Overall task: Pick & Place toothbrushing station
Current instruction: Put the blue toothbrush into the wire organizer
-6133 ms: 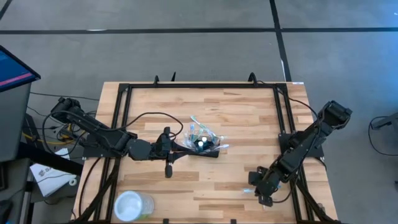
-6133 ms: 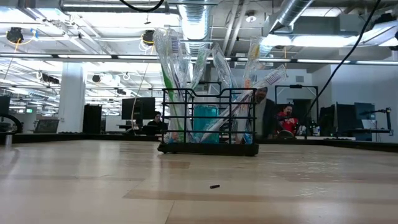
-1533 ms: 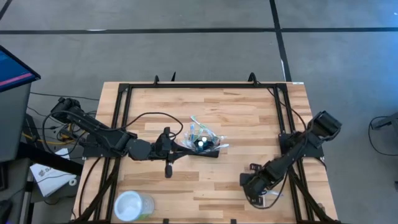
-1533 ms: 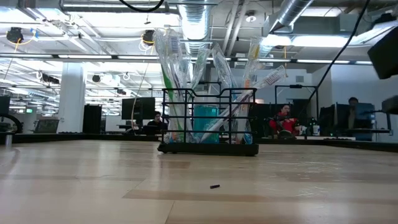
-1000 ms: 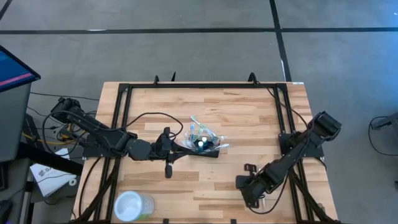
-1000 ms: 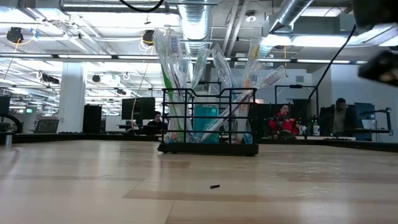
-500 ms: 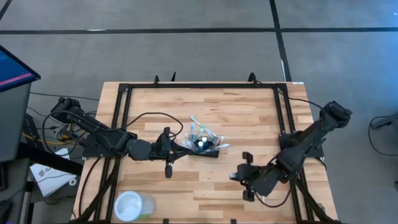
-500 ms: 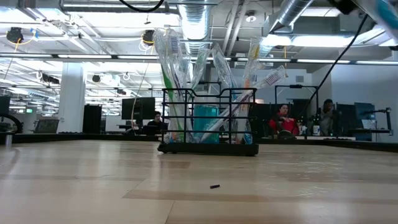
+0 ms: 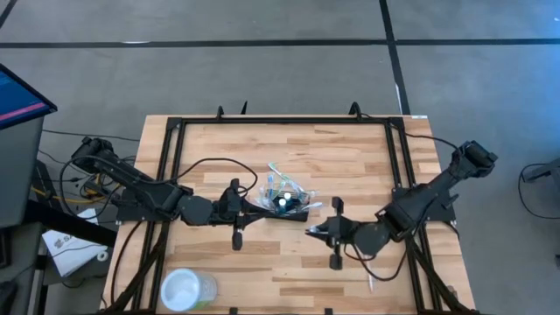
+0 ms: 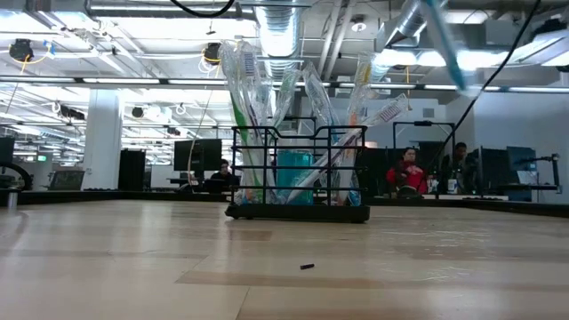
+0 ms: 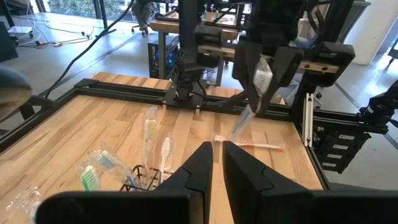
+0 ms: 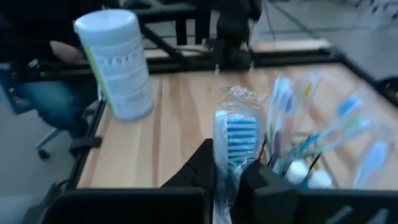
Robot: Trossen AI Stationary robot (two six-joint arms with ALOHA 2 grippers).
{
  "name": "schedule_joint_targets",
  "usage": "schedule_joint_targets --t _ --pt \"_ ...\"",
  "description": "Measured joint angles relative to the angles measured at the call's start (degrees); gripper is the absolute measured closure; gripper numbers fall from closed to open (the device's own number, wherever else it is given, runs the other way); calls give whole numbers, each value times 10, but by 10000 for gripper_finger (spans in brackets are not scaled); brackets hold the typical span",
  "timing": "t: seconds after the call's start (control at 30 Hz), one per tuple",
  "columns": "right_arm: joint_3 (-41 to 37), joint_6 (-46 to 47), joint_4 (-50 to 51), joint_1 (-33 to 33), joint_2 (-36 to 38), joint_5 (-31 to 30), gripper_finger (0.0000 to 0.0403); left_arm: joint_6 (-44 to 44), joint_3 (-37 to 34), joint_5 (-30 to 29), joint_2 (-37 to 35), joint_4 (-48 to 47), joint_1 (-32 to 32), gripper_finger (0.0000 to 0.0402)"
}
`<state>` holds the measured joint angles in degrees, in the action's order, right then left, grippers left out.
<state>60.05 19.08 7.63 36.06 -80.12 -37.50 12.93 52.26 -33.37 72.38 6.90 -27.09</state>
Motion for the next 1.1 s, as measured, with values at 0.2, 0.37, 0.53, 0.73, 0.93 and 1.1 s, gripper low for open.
schedule_joint_targets --t 0.2,0.37,0.53,0.73,0.93,1.1 --pt "0 -51 -60 -28 0 0 386 0 0 0 0 0 0 372" --pt "0 -110 -114 -51 0 0 396 0 0 0 0 0 0 372" --pt "0 -130 -142 -74 -6 1 386 0 0 0 0 0 0 372" --pt "-28 -157 -216 -87 -10 1 392 0 0 0 0 0 0 372" --pt "-83 -180 -339 -103 -10 17 396 0 0 0 0 -1 0 372" --pt "-109 -176 -372 -119 -10 20 388 0 0 0 0 -1 0 372"
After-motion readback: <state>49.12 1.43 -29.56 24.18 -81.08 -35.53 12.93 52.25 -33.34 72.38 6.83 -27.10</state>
